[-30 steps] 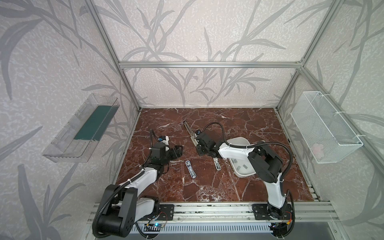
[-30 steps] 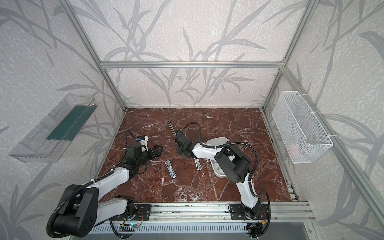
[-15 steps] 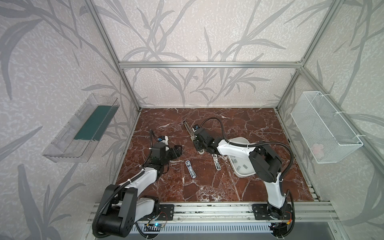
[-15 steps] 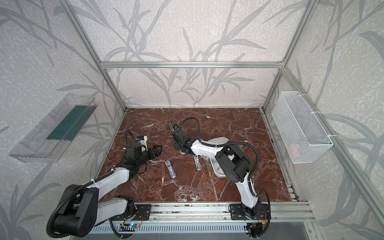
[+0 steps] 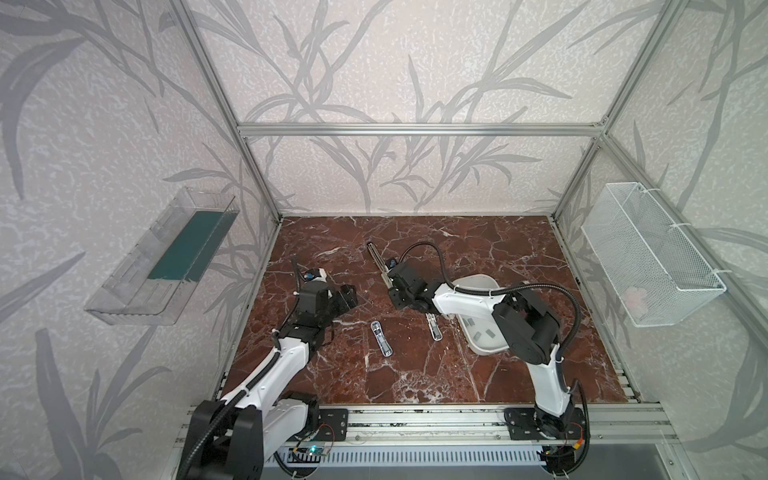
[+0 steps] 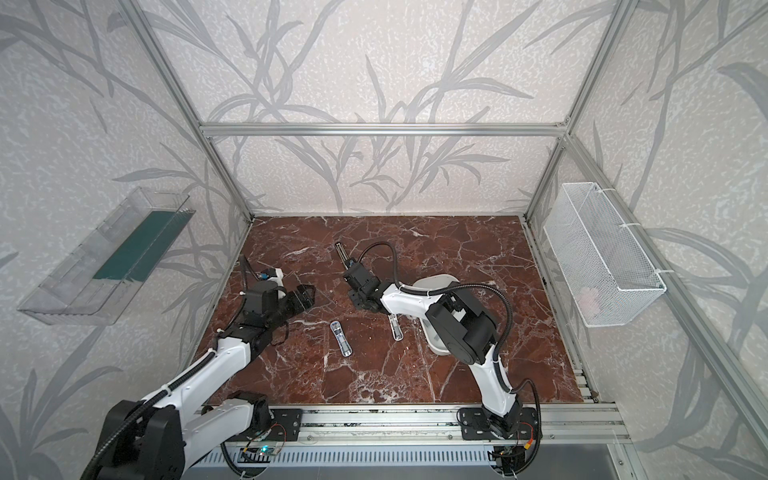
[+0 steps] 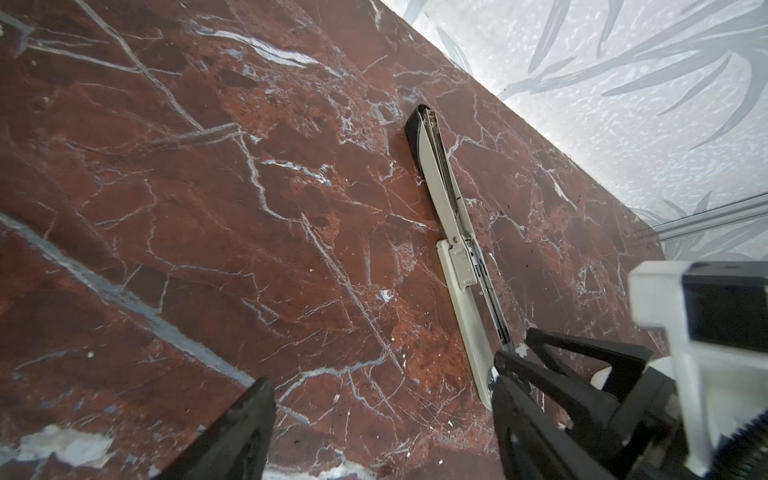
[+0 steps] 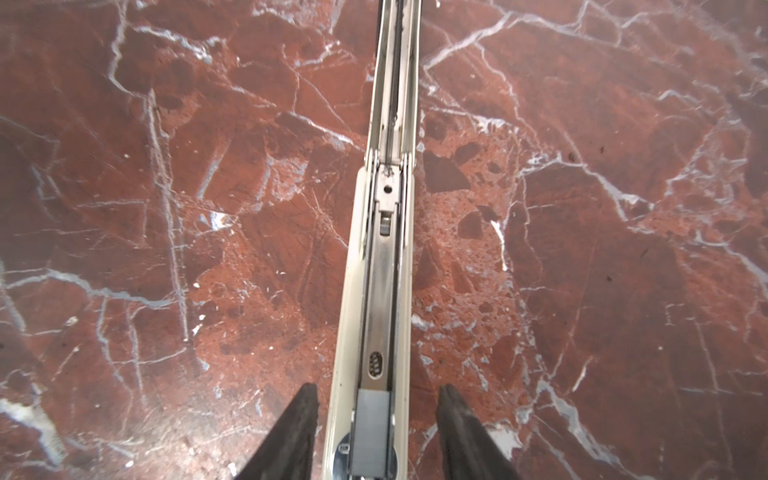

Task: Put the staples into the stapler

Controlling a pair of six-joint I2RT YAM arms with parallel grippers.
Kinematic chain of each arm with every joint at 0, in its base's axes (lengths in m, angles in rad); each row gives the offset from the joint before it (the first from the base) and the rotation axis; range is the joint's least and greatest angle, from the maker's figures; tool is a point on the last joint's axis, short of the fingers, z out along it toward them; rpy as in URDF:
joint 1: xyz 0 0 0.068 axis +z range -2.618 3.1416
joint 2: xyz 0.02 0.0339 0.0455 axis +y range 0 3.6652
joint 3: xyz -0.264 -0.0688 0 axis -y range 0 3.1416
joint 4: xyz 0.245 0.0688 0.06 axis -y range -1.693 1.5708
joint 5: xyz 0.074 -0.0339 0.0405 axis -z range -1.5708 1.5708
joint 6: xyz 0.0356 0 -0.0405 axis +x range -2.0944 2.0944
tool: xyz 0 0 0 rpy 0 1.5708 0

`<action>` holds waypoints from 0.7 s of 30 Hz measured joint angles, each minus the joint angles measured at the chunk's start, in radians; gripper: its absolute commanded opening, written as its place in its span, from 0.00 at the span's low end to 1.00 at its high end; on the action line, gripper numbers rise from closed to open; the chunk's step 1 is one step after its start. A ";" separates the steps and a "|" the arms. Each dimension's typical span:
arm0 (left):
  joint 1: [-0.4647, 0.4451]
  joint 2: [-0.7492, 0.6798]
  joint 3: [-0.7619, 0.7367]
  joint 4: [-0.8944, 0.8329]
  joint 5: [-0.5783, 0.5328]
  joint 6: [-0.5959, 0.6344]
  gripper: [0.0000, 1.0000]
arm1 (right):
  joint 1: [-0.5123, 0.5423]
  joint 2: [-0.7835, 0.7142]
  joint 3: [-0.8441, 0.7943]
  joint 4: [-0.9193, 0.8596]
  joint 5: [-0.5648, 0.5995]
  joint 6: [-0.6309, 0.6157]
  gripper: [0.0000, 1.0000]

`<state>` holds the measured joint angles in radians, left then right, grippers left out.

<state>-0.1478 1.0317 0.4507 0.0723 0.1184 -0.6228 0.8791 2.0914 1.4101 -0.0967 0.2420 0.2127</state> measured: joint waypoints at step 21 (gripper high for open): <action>0.000 -0.095 -0.003 -0.041 0.002 -0.084 0.88 | 0.005 0.017 -0.045 0.072 -0.016 0.005 0.17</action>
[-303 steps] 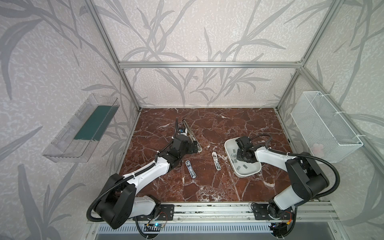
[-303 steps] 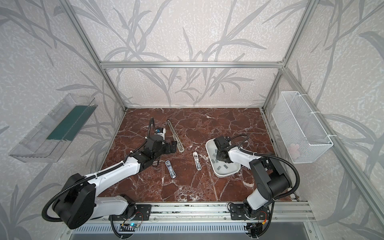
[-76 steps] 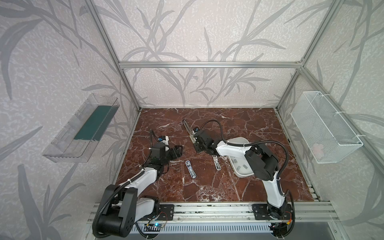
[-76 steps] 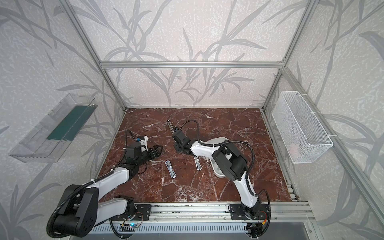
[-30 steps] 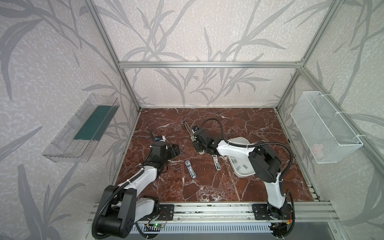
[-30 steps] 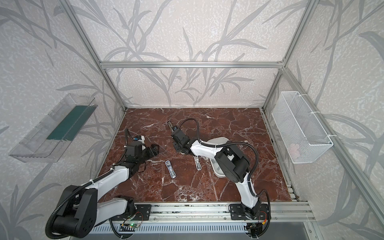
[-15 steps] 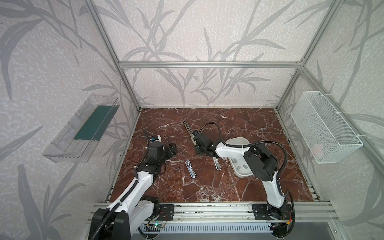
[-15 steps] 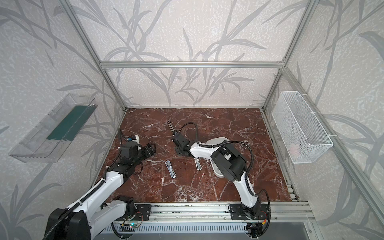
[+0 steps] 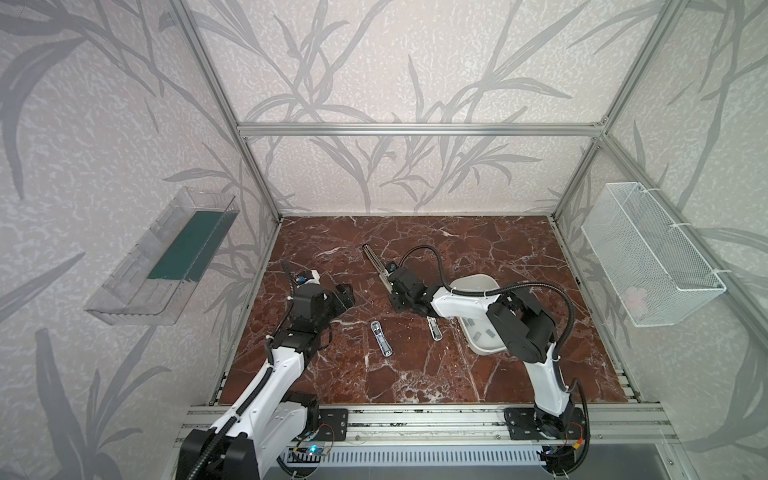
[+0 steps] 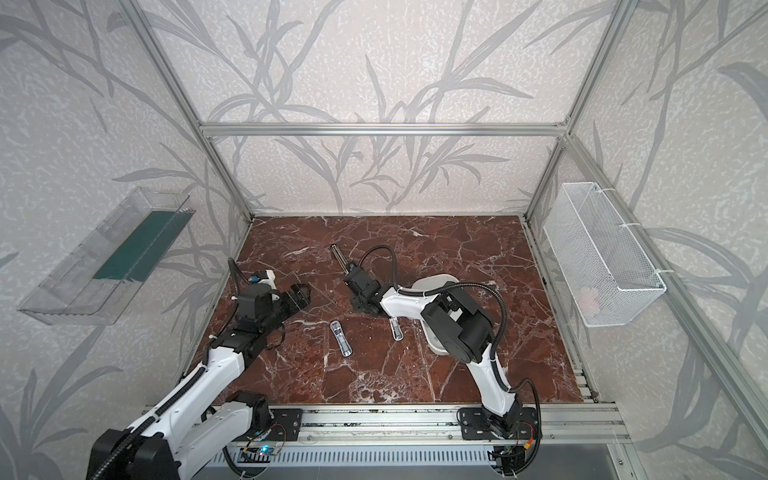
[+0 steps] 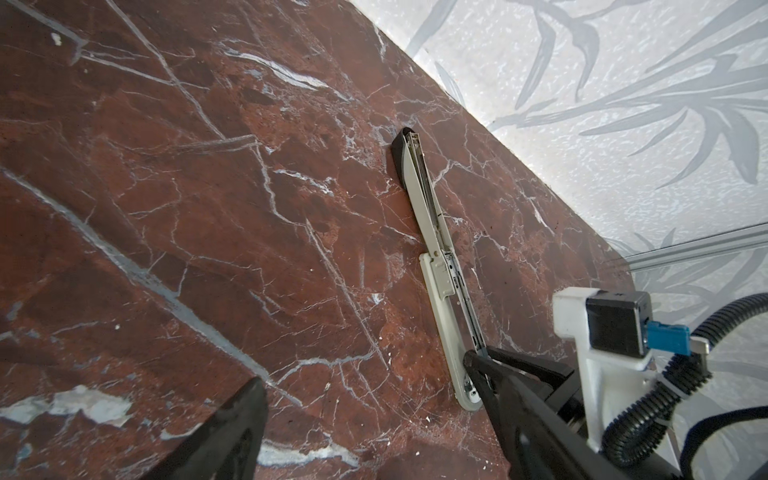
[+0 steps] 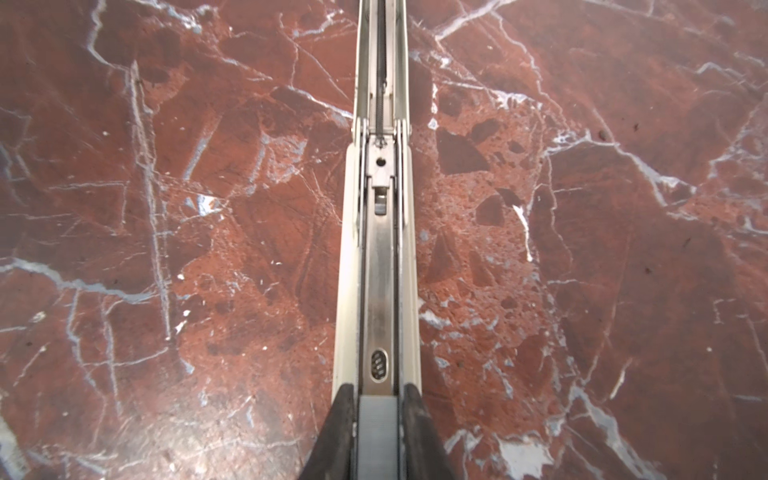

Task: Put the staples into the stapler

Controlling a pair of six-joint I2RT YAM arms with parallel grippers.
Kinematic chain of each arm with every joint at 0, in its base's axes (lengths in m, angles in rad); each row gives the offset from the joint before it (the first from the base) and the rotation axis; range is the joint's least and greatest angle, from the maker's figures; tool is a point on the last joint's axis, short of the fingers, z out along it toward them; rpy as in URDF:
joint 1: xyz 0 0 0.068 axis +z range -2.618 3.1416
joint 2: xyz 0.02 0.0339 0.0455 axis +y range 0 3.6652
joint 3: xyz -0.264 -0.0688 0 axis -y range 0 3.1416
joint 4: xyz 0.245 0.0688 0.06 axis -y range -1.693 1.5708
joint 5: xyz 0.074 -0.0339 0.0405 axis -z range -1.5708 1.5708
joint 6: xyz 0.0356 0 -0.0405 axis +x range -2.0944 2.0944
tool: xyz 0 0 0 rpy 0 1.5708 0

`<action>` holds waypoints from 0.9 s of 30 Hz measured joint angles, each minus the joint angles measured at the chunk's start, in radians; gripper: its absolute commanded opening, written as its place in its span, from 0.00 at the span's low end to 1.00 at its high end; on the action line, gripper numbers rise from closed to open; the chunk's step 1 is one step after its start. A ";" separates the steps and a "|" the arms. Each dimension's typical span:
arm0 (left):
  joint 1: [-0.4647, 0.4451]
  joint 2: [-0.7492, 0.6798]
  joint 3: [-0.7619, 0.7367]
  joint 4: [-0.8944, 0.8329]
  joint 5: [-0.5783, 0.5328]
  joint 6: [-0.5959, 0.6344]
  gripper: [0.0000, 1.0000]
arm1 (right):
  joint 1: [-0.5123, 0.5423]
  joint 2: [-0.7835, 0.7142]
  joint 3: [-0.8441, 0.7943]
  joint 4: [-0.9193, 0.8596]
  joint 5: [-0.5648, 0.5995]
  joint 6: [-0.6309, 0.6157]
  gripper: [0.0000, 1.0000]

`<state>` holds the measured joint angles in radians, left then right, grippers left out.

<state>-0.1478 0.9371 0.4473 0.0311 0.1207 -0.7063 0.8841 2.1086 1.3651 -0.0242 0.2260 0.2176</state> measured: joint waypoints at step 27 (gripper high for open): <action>0.022 0.598 0.043 0.425 0.174 -0.113 0.88 | 0.094 -0.091 -0.145 0.080 -0.096 0.067 0.09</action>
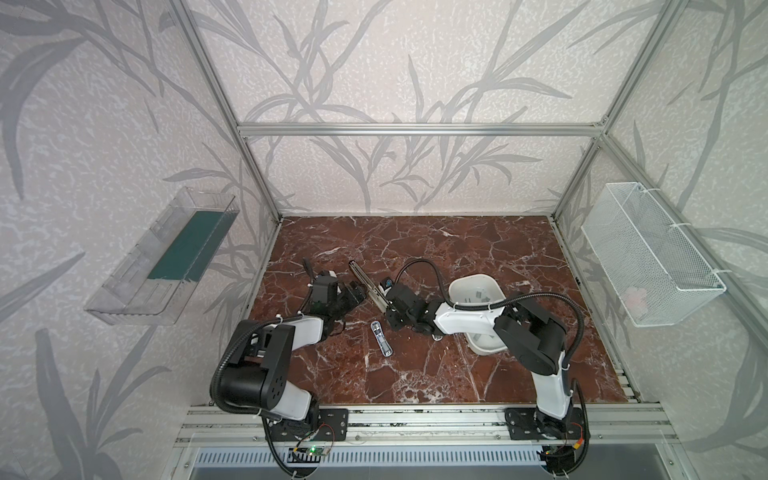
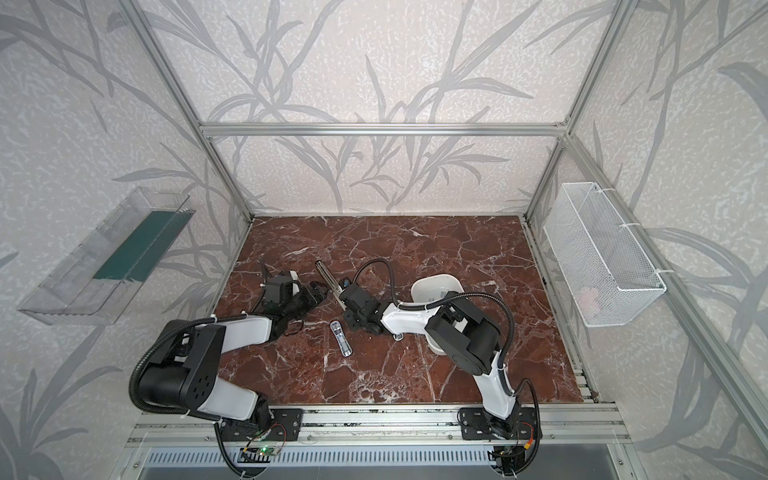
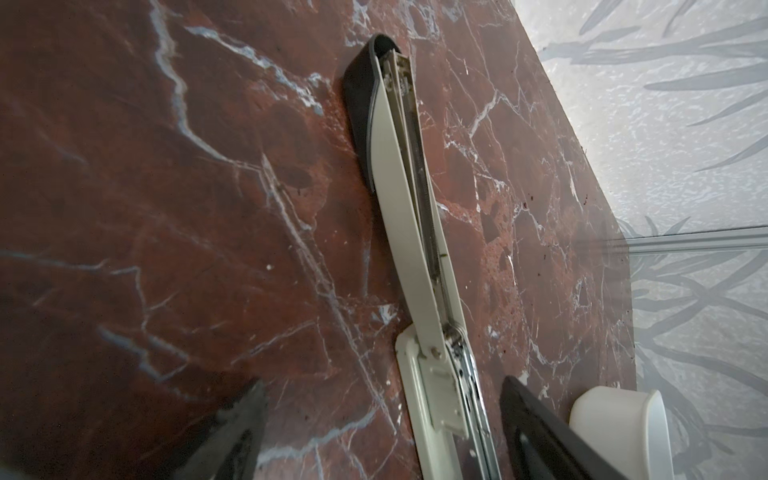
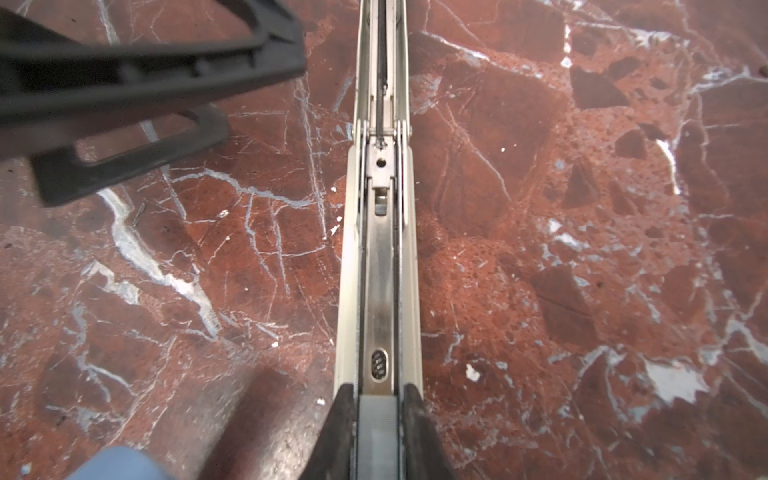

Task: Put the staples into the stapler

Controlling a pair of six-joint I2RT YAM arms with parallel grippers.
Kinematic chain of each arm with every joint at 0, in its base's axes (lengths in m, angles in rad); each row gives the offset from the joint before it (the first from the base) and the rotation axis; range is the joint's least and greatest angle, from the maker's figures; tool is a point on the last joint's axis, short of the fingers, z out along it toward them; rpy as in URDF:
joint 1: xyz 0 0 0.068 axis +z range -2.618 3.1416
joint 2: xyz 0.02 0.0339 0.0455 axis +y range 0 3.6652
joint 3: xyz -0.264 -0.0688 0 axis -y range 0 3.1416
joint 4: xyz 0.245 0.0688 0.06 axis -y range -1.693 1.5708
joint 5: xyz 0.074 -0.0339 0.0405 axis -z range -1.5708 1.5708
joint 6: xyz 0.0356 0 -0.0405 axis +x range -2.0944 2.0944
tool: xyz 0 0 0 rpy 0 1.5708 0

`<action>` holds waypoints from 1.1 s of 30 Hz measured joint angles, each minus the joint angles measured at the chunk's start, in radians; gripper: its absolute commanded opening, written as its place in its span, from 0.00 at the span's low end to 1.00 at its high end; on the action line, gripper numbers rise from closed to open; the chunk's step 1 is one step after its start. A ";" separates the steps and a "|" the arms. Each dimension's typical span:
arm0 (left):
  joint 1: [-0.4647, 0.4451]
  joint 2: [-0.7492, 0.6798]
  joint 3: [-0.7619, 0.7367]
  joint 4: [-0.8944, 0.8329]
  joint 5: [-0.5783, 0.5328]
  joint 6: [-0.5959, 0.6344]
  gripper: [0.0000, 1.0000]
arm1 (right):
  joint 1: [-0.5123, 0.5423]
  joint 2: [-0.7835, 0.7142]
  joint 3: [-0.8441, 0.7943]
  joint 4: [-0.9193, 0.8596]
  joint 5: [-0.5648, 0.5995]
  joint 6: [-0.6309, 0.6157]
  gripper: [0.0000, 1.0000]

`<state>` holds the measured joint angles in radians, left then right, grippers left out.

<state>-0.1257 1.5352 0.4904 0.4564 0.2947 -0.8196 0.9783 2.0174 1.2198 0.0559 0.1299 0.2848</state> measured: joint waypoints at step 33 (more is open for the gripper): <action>0.115 0.370 0.350 0.119 0.130 0.043 0.87 | 0.018 -0.010 -0.051 0.086 -0.006 -0.013 0.08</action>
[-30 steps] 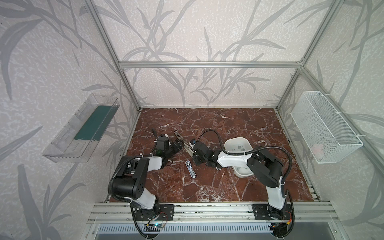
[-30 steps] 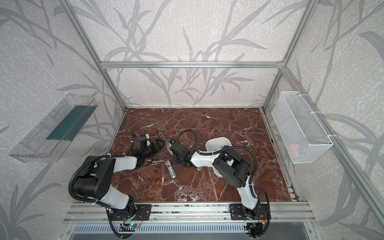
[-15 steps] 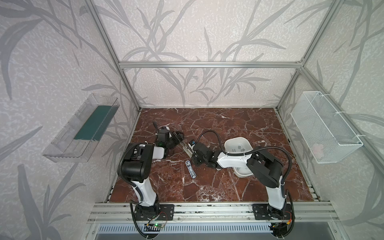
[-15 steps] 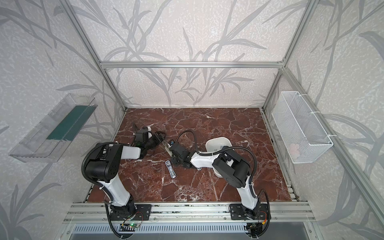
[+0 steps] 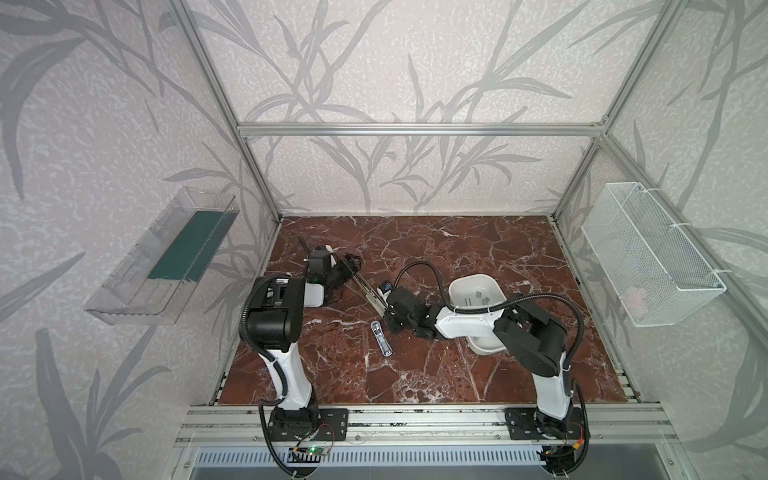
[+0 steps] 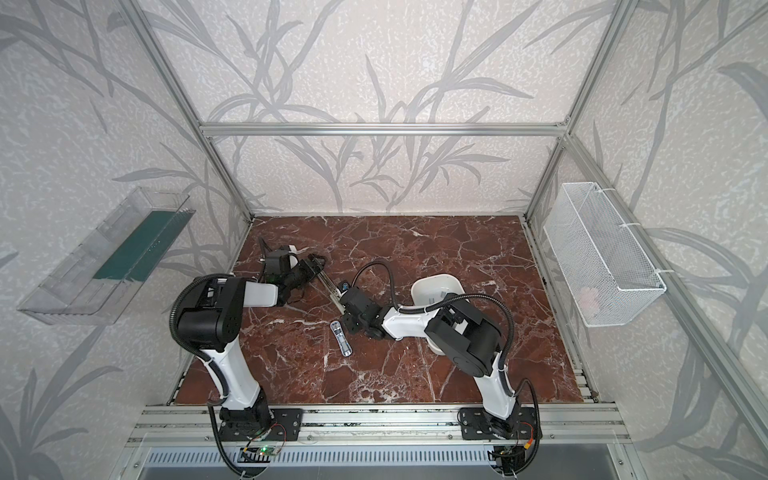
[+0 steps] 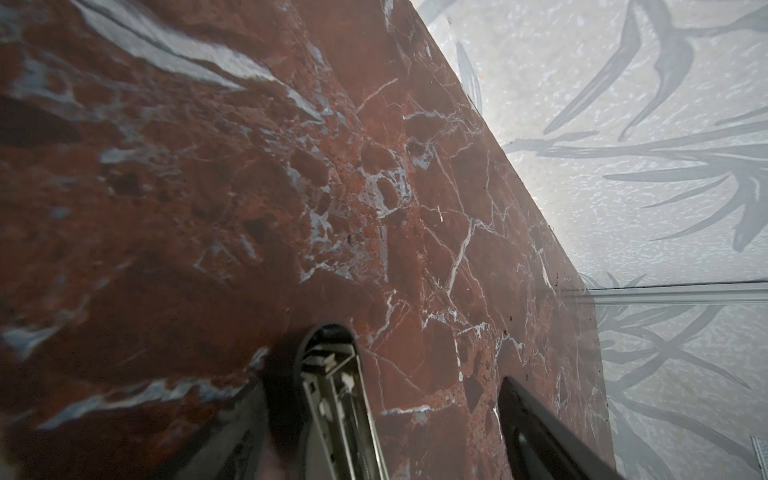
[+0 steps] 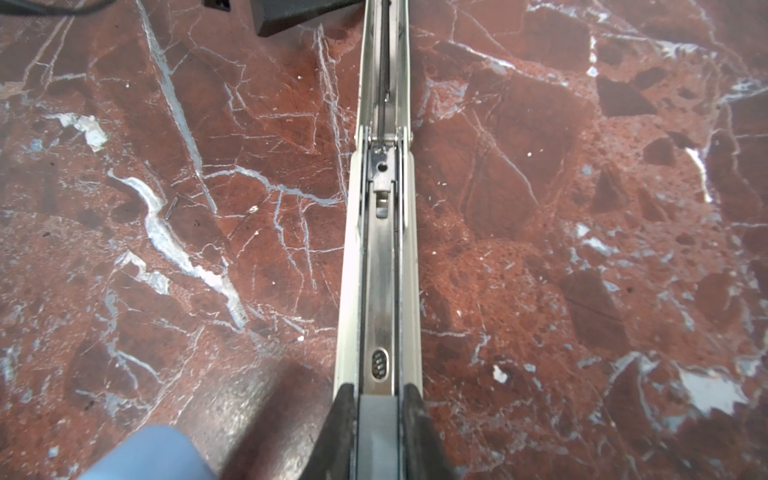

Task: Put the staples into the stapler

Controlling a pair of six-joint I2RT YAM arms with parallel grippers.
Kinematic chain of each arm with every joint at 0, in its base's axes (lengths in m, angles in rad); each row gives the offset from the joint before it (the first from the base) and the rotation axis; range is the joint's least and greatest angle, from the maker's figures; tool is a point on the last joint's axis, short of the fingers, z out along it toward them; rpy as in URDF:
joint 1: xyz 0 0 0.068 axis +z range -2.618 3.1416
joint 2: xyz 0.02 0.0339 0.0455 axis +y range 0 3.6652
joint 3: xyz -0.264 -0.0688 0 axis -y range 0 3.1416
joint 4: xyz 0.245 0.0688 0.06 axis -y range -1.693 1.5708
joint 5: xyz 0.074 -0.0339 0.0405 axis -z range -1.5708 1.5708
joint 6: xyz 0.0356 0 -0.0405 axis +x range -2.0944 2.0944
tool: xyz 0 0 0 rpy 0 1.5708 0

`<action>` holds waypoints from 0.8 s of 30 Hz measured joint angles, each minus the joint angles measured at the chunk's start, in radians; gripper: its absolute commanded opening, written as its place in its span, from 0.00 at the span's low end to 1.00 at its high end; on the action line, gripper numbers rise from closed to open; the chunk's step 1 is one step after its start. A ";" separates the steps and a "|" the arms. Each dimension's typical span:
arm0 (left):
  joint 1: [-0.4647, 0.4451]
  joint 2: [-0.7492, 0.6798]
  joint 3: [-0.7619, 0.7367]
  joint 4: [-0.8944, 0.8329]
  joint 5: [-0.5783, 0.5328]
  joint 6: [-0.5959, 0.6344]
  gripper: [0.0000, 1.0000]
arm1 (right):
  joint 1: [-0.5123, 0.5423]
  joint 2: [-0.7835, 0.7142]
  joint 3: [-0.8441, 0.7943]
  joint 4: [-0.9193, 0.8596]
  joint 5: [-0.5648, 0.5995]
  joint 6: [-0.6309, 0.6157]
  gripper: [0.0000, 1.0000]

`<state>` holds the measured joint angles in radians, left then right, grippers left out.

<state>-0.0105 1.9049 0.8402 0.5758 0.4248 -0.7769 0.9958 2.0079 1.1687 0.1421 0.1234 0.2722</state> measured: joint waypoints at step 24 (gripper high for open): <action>0.002 0.014 -0.046 0.180 0.163 -0.032 0.86 | 0.000 0.000 -0.007 0.019 -0.001 0.011 0.07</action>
<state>-0.0086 1.9190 0.7944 0.7555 0.5880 -0.8089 0.9958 2.0075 1.1618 0.1616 0.1226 0.2832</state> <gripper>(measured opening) 0.863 0.188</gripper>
